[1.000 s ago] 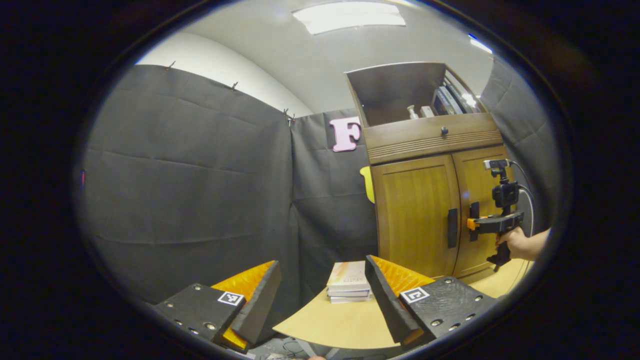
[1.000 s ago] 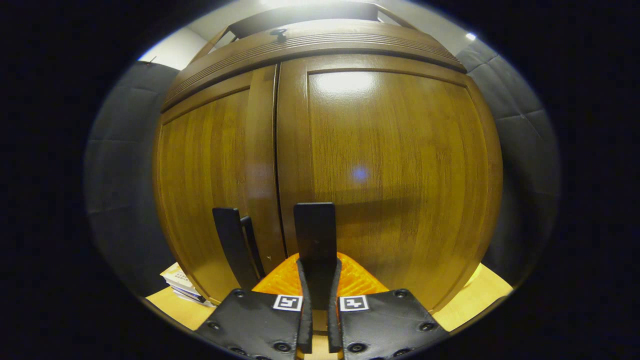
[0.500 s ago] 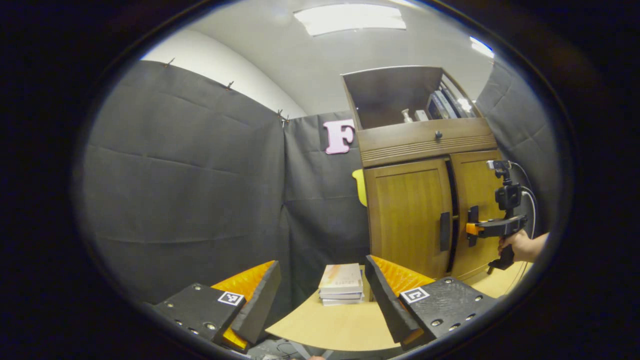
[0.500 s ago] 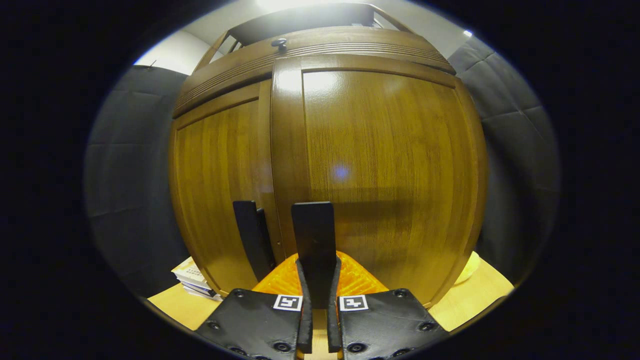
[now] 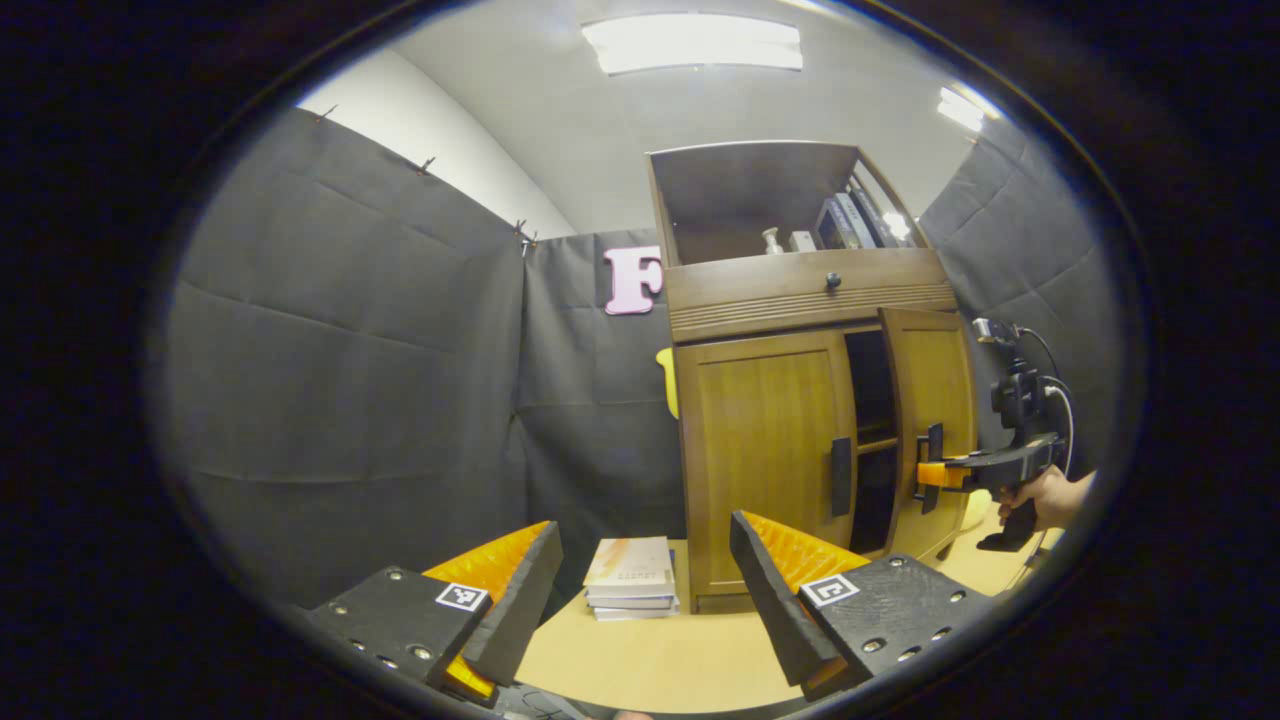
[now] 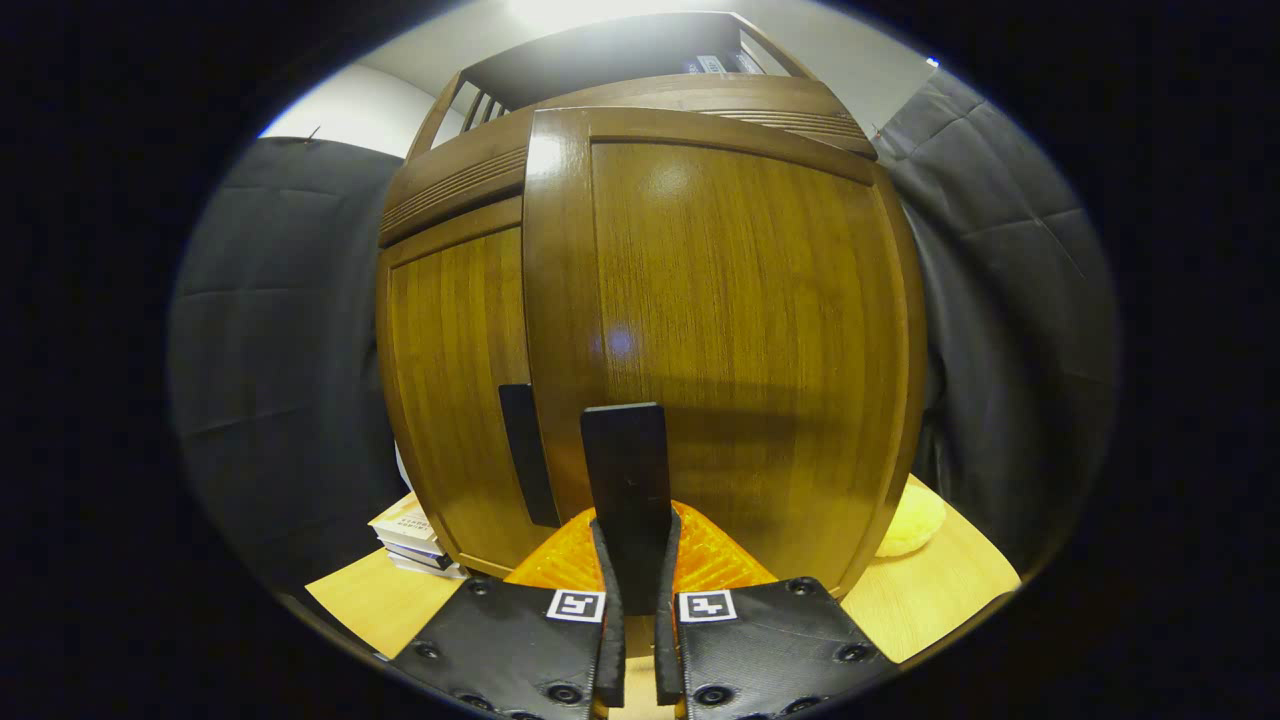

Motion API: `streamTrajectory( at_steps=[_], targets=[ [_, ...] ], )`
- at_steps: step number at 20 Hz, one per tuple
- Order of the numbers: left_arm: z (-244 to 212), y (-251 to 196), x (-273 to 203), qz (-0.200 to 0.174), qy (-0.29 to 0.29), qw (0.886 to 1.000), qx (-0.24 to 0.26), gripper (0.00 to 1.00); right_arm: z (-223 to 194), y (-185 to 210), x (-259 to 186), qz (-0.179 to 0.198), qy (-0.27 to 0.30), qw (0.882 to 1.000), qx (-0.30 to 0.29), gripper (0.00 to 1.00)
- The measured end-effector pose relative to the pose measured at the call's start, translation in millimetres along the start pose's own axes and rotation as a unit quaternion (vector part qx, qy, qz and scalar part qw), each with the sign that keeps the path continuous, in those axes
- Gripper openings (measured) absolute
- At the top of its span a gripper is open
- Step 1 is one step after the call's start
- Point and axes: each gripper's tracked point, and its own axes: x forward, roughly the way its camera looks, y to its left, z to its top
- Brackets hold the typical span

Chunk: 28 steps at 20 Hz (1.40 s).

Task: Open the right door of the double-door shoe cabinet with the right hand, and open the left door with the left hand.

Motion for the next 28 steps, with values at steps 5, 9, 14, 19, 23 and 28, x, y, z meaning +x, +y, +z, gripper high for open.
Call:
streamTrajectory(
  at_steps=[5,9,14,19,23,28],
  targets=[
    [1.7,-24.1,11.7,-0.039,-0.006,0.999,-0.007,1.00,-2.4,-16.5,-35.3,0.001,-0.003,1.000,-0.001,0.13],
    [3.3,-51.0,15.1,-0.068,-0.009,0.998,-0.012,1.00,-4.2,-35.8,-62.3,-0.010,-0.005,1.000,-0.001,0.13],
    [7.5,-83.3,20.5,-0.102,-0.012,0.994,-0.023,1.00,-3.1,-62.7,-88.2,-0.032,-0.004,0.999,0.004,0.14],
    [9.6,-115.0,27.5,-0.134,-0.015,0.990,-0.030,0.96,-4.1,-95.4,-115.0,-0.066,-0.002,0.998,0.005,0.11],
    [8.6,-139.7,19.8,-0.155,-0.014,0.987,-0.037,0.95,-4.1,-122.4,-132.5,-0.097,0.000,0.995,-0.013,0.12],
    [4.9,-161.6,22.5,-0.174,-0.009,0.984,-0.043,0.94,-5.4,-156.6,-149.9,-0.127,0.001,0.992,0.001,0.11]
  ],
)
